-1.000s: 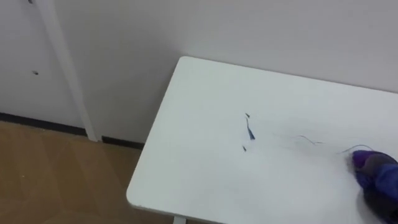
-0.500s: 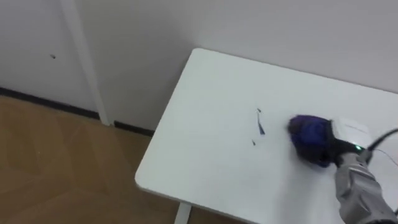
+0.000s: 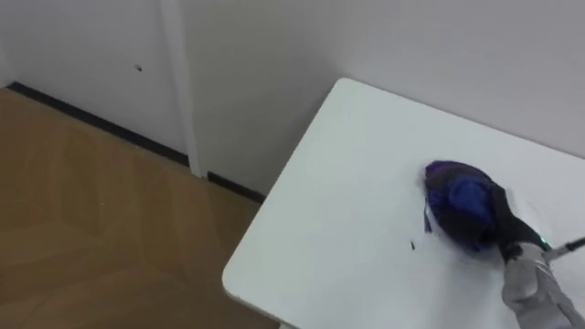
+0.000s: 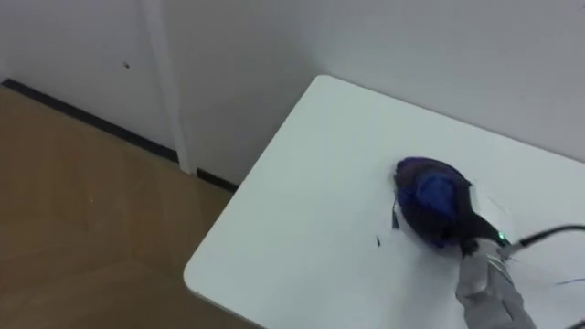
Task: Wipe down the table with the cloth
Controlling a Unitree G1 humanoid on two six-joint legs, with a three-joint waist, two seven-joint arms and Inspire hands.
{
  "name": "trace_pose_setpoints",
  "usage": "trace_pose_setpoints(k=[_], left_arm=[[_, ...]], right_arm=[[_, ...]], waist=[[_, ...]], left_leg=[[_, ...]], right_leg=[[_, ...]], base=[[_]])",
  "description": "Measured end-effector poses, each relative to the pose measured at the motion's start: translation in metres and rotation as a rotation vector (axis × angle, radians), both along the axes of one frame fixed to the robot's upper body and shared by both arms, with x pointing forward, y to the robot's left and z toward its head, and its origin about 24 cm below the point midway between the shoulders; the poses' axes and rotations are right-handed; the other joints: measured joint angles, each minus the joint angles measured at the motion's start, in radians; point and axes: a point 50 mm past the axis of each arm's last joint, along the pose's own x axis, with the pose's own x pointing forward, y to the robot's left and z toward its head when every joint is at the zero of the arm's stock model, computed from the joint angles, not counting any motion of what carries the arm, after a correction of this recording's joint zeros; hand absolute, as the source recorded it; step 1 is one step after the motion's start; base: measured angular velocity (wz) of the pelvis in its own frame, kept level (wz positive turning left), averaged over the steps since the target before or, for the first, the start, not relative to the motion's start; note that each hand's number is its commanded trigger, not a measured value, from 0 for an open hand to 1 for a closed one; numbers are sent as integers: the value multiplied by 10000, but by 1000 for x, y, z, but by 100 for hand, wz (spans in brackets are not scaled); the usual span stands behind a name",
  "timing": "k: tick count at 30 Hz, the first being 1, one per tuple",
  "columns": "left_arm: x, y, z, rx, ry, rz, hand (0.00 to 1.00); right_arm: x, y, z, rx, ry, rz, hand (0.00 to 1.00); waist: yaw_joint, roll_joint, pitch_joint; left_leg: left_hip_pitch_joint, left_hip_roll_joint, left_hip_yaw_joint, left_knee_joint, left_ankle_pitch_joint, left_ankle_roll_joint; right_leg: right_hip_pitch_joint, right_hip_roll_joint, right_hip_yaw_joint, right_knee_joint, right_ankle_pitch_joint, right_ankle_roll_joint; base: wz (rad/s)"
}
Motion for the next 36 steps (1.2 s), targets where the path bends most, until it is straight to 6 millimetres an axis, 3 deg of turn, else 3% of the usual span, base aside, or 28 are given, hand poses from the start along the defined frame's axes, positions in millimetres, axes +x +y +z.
trace_pose_setpoints(k=[4, 6, 10, 13, 18, 19, 22, 24, 25, 27, 28, 31, 34, 36], left_arm=[[-3, 9, 3, 325, -181, 601, 0], [-6, 12, 5, 441, -214, 872, 0], [-7, 11, 4, 423, -167, 887, 0], [-9, 10, 4, 370, -132, 1007, 0], [-5, 4, 1, 160, 81, 573, 0], [-5, 0, 0, 42, 157, 348, 0], [-1, -7, -3, -161, 196, 40, 0], [2, -8, -4, -251, 142, -41, 0], [6, -8, -4, -255, 48, -95, 0], [11, -10, -4, -375, -19, -324, 0], [10, -12, -5, -507, 45, -458, 0], [7, -15, -6, -666, 236, -563, 0], [-8, -12, -4, -584, 600, -239, 0], [-12, -10, -3, -536, 591, 25, 0]], right_arm=[[-34, -30, -4, -194, 151, -1667, 100], [-62, -50, -6, -553, 568, -2600, 100], [-108, -72, -6, -1034, 1070, -3979, 100], [-115, -76, -5, -1144, 1115, -4306, 100], [-88, -69, -2, -1416, 1250, -3941, 100], [-77, -65, -1, -1454, 1232, -3806, 100], [-57, -54, 2, -1870, 1375, -2880, 100], [-22, -30, 8, -2299, 1527, -1056, 100], [0, -10, 10, -2295, 1432, 41, 100], [26, 17, 17, -2120, 1185, 1500, 100], [40, 33, 21, -2084, 1063, 2329, 100], [56, 50, 29, -1721, 806, 3242, 100], [55, 47, 29, -1670, 683, 3219, 100], [46, 47, 23, -1652, 597, 3328, 100]], waist=[[-540, 3, -10], [-707, -7, -28], [-750, -3, -30], [-880, -1, -34], [-709, 56, -53], [-633, 100, -59], [-386, 163, -40], [-179, 169, -22], [-58, 162, 105], [172, 194, 225], [319, 194, 231], [726, 174, 260], [643, 65, 207], [457, -46, 213]], left_leg=[[5, 10, 61, -2, -90, 148], [-14, 30, 44, 22, -185, 282], [35, 38, 53, 163, -231, 296], [9, 33, 48, 224, -237, 288], [14, 98, 353, 212, -189, 222], [29, 135, 516, 184, -172, 198], [-48, 251, 805, 152, -135, 136], [-162, 365, 930, 143, -88, 61], [-157, 408, 930, 142, -65, 21], [-160, 418, 924, 126, -65, -71], [-189, 421, 897, 91, -41, -107], [-215, 395, 765, 27, 9, -83], [-314, 377, 643, 5, 52, -87], [-334, 361, 550, 6, 49, -88]], right_leg=[[43, 14, 1, 14, -18, 29], [52, 37, -5, 51, -51, 83], [114, 38, 44, 174, -49, 84], [111, 42, -8, 173, -49, 85], [-5, 78, 59, 162, -47, 83], [-66, 107, 305, 169, -44, 77], [-237, 201, 476, 199, 32, -40], [-526, 296, 538, 344, 82, -122], [-555, 359, 526, 352, 115, -178], [-631, 414, 525, 327, 126, -238], [-677, 418, 528, 326, 83, -314], [-719, 390, 479, 302, -34, -321], [-746, 345, 383, 230, -125, -287], [-659, 342, 223, 142, -122, -282]], base=[[2], [-5], [-5], [-3], [-20], [-37], [-38], [-34], [-20], [-2], [6], [16], [21], [17]])
